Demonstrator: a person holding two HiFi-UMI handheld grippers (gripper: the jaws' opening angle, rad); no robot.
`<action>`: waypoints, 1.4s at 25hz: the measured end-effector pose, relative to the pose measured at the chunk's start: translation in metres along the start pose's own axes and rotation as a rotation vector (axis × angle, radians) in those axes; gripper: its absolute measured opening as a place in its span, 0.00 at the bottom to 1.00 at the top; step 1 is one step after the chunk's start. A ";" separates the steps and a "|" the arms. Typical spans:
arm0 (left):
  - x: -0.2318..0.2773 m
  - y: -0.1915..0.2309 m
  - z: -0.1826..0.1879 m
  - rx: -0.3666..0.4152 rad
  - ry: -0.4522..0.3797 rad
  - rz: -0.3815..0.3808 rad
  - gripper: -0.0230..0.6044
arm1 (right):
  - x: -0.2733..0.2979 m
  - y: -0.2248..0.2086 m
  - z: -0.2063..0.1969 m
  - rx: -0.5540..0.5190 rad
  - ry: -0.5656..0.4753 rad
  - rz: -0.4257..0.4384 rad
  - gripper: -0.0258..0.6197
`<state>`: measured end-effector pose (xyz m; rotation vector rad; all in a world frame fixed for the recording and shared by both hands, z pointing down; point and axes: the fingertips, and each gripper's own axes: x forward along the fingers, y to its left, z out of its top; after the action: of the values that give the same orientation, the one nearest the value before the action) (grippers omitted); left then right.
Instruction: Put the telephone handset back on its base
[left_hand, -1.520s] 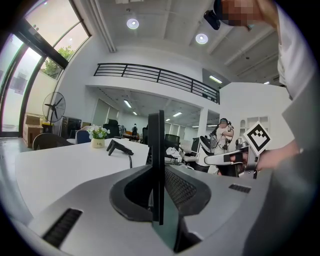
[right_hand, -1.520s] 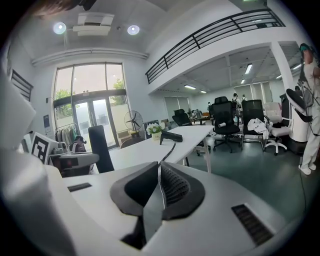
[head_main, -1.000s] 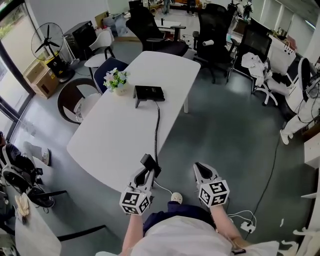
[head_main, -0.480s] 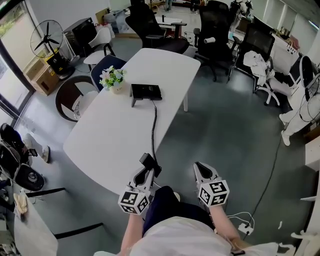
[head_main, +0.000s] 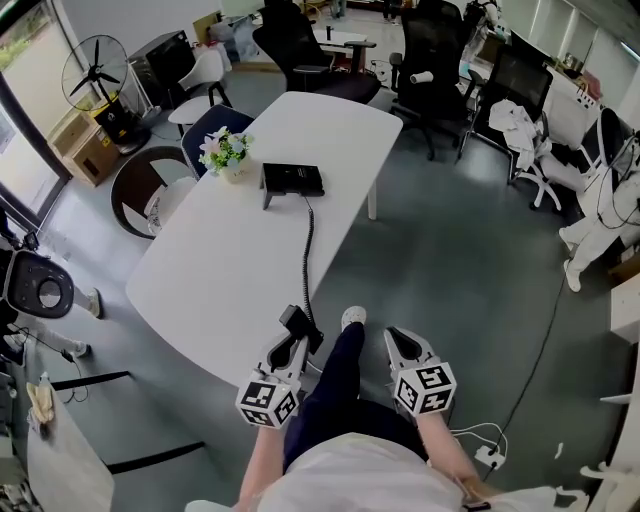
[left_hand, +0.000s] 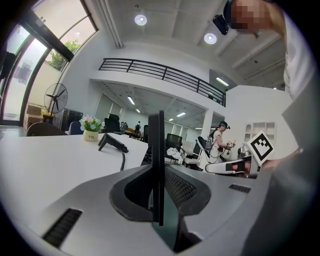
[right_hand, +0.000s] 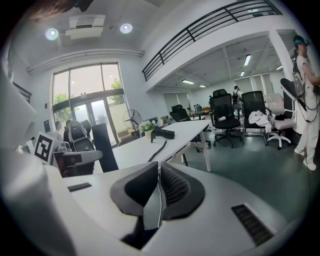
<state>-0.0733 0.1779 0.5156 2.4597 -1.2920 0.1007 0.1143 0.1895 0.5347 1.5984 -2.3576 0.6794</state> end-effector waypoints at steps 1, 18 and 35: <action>0.002 -0.001 -0.001 0.000 0.002 -0.003 0.16 | 0.001 -0.002 -0.001 0.003 0.001 -0.002 0.10; 0.076 0.003 0.023 -0.020 0.000 -0.034 0.16 | 0.039 -0.048 0.035 0.031 -0.014 -0.013 0.10; 0.172 0.045 0.081 -0.042 -0.012 -0.038 0.16 | 0.119 -0.090 0.107 0.040 -0.007 -0.016 0.10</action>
<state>-0.0185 -0.0081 0.4921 2.4515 -1.2382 0.0488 0.1590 0.0124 0.5144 1.6375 -2.3478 0.7233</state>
